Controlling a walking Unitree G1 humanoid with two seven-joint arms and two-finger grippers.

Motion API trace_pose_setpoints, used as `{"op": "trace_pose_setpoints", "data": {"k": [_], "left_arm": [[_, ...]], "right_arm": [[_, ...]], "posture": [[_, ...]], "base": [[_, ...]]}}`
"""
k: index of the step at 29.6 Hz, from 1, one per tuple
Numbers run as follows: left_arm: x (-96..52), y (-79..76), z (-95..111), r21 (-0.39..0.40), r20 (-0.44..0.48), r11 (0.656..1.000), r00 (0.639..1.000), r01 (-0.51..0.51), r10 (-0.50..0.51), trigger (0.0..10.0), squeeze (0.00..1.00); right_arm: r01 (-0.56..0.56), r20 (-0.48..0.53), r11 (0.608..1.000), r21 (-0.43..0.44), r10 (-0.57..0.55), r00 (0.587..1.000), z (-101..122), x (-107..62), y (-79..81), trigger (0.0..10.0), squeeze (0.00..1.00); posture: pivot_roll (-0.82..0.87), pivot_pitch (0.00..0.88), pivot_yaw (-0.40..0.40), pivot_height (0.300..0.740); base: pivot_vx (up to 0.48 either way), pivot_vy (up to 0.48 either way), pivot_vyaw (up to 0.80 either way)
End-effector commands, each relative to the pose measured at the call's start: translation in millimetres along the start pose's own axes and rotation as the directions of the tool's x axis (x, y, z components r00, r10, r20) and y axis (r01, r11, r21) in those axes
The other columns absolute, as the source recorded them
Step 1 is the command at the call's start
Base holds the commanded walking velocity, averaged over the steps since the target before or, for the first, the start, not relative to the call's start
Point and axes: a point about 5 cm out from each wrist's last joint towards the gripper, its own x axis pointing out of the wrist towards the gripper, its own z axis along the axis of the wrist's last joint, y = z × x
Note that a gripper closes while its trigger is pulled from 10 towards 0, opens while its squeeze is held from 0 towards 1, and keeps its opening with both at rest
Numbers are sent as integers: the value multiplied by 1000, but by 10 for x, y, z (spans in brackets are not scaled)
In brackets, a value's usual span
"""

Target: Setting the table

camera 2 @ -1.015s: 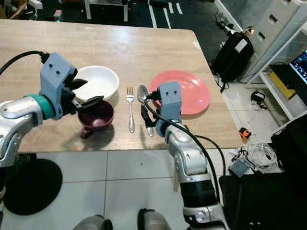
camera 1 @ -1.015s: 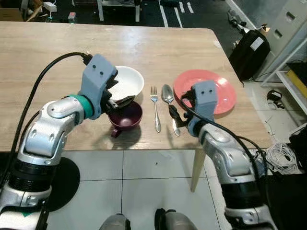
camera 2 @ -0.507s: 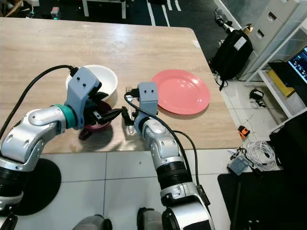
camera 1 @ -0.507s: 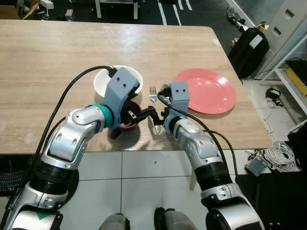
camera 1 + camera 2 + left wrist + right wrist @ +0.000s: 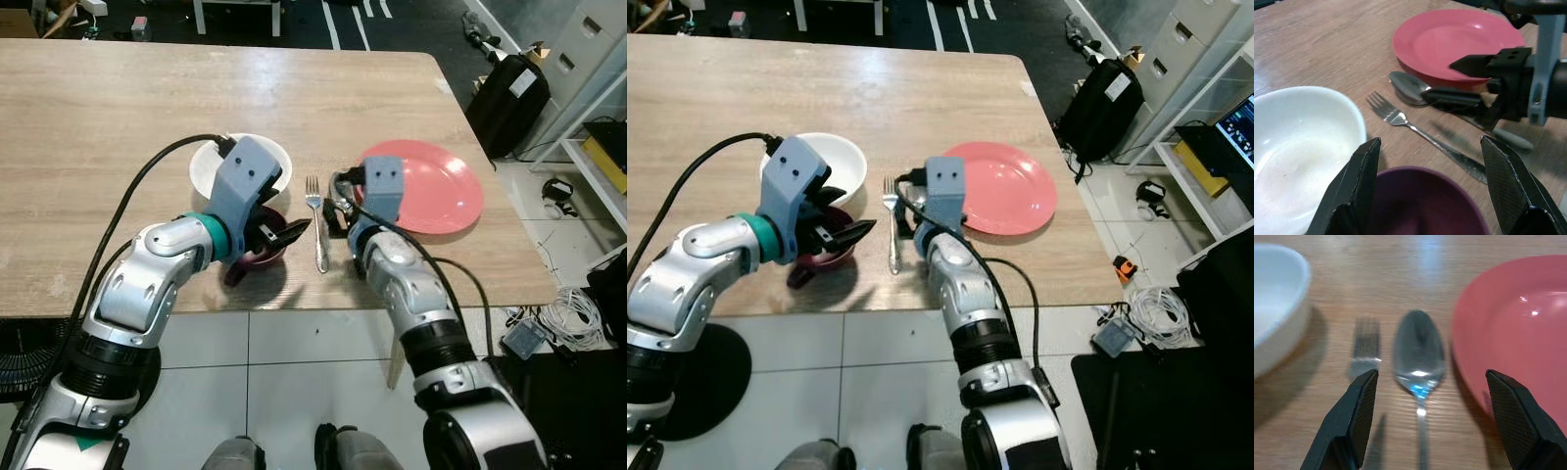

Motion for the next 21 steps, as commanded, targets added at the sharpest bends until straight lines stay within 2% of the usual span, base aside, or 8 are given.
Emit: {"op": "trace_pose_setpoints", "data": {"k": [1, 5, 12, 13, 14, 15, 21], "left_arm": [[-23, -18, -24, -7, -4, 1000, 1000, 5, -5, 10000, 0], [-34, -19, -32, -9, -6, 1000, 1000, 2, -2, 10000, 0], [-43, -20, -44, -12, -11, 1000, 1000, 0, 0, 10000, 0], [-44, -21, -46, -14, -12, 1000, 1000, -1, 1, 10000, 0], [-45, -22, -46, -14, -12, 1000, 1000, -1, 1, 10000, 0], [-46, -21, -46, -16, -12, 1000, 1000, -2, 2, 10000, 0], [-41, -24, -47, -19, -12, 1000, 1000, -2, 2, 10000, 0]], "right_arm": [[22, -49, 1000, -9, -22, 999, -126, -2, -51, 10000, 0], [19, -82, 999, -48, -23, 996, -209, -24, -82, 10000, 0], [6, -120, 999, -52, -12, 993, -328, -49, -92, 10000, 0], [-3, -125, 999, -47, -3, 992, -357, -52, -86, 6863, 0], [-16, -120, 999, -39, 12, 993, -360, -56, -73, 7176, 0], [-37, -103, 999, -32, 33, 994, -342, -57, -50, 10000, 0], [-93, -28, 995, -39, 92, 995, -230, -67, 15, 10000, 0]], "posture": [[96, 30, -17, 740], [94, 31, -16, 740], [93, 31, -17, 740], [94, 33, -16, 740], [95, 35, -17, 740], [93, 35, -17, 740], [93, 37, -17, 740]], "base": [[0, 0, 0], [0, 0, 0], [0, 0, 0], [0, 0, 0], [0, 0, 0], [0, 0, 0], [0, 0, 0]]}}
